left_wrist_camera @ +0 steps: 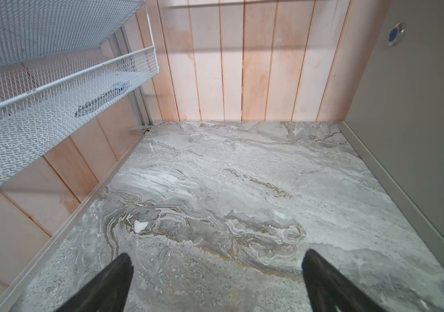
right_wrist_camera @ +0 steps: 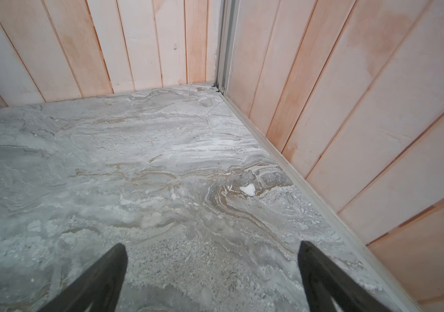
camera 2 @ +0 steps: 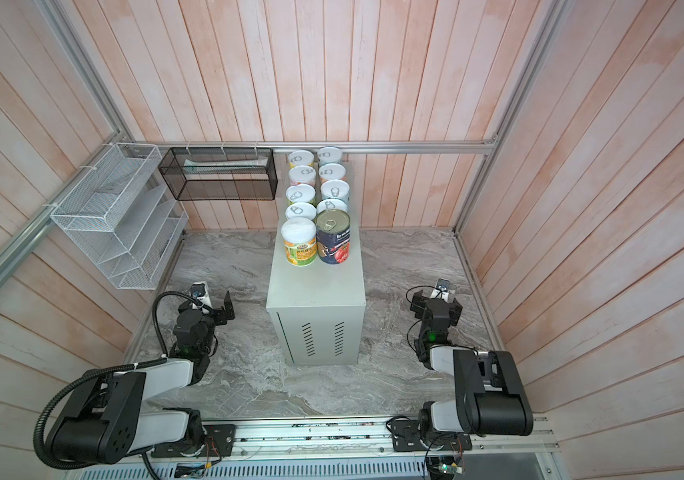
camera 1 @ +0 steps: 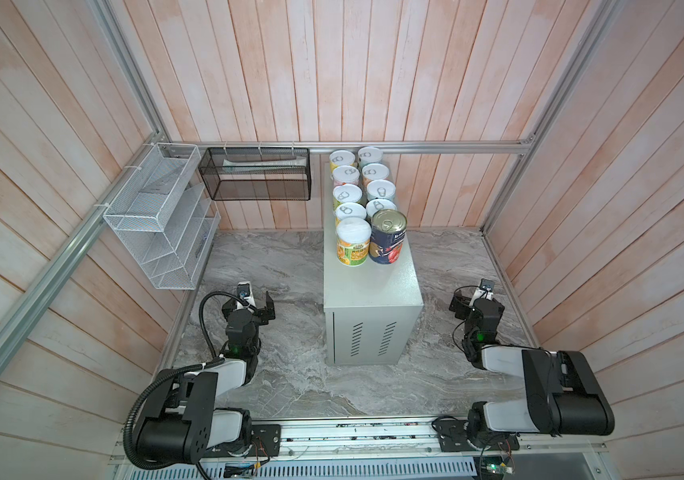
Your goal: Place and organize the canned foods onto the counter
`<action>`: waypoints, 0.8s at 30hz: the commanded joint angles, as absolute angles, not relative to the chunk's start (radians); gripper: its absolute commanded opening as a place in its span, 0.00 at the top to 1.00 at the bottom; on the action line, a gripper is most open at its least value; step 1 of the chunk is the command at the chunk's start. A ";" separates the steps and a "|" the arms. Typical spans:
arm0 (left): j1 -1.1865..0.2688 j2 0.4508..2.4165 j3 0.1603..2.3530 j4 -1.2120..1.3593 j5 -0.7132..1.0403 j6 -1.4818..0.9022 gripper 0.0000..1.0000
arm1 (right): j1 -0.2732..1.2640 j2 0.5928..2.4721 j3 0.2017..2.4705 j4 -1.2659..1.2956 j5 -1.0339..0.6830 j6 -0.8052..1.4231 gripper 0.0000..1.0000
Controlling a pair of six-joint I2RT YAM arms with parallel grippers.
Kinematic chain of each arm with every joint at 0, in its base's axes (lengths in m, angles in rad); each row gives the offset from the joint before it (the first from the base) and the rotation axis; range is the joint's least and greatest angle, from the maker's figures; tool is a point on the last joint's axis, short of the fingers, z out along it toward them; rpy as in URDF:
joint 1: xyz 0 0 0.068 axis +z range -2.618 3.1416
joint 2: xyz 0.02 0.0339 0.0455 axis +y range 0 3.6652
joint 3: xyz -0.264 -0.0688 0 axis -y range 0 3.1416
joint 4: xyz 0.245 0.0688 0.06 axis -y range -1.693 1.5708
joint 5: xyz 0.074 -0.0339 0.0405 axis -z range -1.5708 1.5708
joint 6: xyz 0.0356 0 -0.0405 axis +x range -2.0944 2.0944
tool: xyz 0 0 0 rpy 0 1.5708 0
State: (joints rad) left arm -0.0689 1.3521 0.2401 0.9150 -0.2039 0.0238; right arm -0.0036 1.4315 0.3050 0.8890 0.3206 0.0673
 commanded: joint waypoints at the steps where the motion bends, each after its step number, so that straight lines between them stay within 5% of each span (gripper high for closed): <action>1: -0.034 1.462 0.223 1.164 -0.111 0.003 0.00 | -0.016 1.488 0.284 1.127 0.176 0.058 0.02; 4: -0.026 1.562 0.225 1.255 -0.136 -0.006 0.00 | -0.014 1.571 0.196 1.384 0.142 0.041 0.02; 7: -0.008 1.569 0.277 1.176 -0.072 -0.004 0.00 | -0.015 1.511 0.250 1.178 0.141 0.046 0.02; 24: 0.018 1.544 0.295 1.097 -0.017 -0.021 0.00 | -0.012 1.520 0.239 1.214 0.142 0.047 0.02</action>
